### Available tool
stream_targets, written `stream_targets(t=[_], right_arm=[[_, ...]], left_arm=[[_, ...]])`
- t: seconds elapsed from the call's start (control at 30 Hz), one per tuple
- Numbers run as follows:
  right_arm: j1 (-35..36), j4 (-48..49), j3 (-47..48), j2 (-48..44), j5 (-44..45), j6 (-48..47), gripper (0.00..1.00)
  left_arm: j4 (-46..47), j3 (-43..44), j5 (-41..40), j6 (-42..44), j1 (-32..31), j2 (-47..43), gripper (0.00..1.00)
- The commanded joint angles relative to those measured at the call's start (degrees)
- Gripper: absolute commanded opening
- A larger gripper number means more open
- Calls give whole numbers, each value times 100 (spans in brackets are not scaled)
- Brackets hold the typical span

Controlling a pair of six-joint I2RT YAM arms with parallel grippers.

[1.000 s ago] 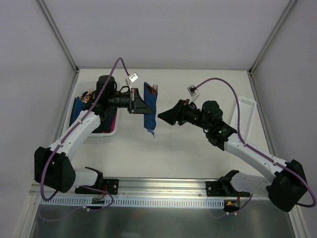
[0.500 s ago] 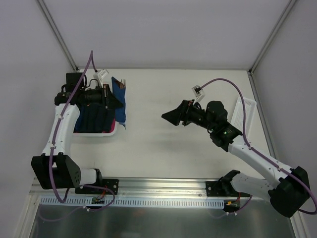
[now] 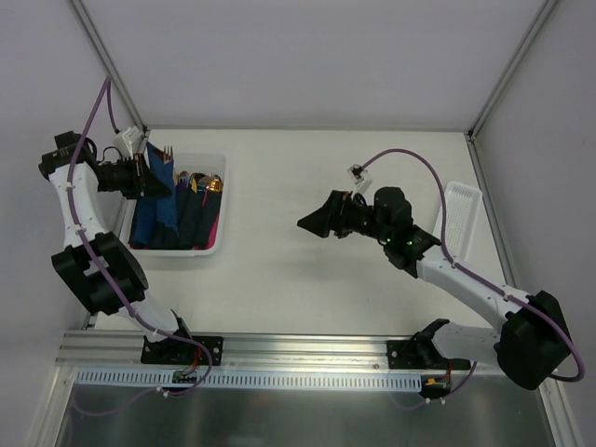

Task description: Place the utensils on the paper napkin and roll it up

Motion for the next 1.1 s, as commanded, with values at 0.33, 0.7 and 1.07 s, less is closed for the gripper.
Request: stream_targets(t=[0.33, 0.7, 1.07], right_arm=[[-16, 836, -195, 516, -361, 145, 86], [-25, 871, -248, 648, -387, 136, 86], [-60, 898, -204, 806, -466, 171, 85]], left_arm=[[-1387, 717, -786, 1822, 601, 1012, 0], [-1492, 849, -980, 1938, 601, 1689, 0], [-1475, 542, -962, 1858, 460, 1839, 0]])
